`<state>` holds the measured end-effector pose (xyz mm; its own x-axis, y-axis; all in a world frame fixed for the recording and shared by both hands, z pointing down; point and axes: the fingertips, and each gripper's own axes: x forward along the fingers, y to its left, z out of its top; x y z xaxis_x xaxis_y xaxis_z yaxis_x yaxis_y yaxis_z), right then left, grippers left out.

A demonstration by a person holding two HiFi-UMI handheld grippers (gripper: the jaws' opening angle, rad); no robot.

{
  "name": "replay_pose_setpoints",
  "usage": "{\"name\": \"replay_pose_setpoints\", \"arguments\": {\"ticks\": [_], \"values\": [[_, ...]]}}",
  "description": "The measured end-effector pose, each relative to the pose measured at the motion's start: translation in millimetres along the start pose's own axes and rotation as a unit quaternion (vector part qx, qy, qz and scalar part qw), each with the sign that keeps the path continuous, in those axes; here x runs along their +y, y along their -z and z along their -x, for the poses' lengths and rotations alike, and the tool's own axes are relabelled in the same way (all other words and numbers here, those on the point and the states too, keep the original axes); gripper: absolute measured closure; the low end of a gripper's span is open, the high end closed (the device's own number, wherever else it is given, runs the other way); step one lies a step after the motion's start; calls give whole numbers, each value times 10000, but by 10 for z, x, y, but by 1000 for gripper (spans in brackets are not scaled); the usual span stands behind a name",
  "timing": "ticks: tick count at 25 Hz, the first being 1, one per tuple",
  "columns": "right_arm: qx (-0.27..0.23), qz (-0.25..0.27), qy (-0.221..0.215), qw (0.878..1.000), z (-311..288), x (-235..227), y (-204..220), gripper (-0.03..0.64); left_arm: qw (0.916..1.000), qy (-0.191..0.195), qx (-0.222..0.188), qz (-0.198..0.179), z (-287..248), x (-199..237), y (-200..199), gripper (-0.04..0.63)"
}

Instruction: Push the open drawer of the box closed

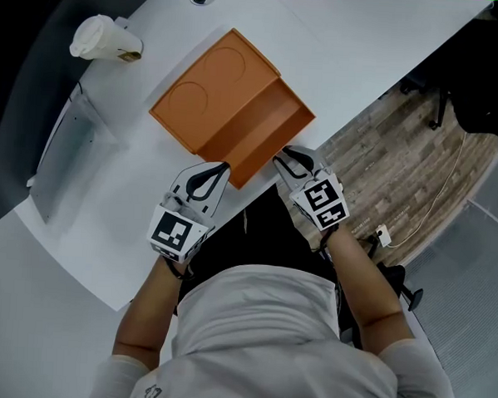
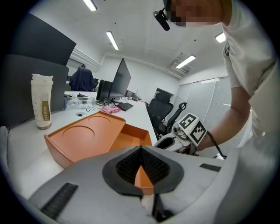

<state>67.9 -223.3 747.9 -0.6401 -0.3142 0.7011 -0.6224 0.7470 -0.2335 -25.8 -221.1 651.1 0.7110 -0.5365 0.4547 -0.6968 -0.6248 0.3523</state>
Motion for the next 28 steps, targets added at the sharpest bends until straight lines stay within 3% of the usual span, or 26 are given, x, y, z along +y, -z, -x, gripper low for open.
{"name": "replay_pose_setpoints", "arguments": {"ticks": [14, 28], "values": [[98, 93, -56, 9999, -42, 30, -4, 541, 10000, -13, -4, 98, 37, 22, 28, 597], [150, 118, -64, 9998, -50, 55, -59, 543, 9998, -121, -132, 109, 184, -17, -186, 597]]}}
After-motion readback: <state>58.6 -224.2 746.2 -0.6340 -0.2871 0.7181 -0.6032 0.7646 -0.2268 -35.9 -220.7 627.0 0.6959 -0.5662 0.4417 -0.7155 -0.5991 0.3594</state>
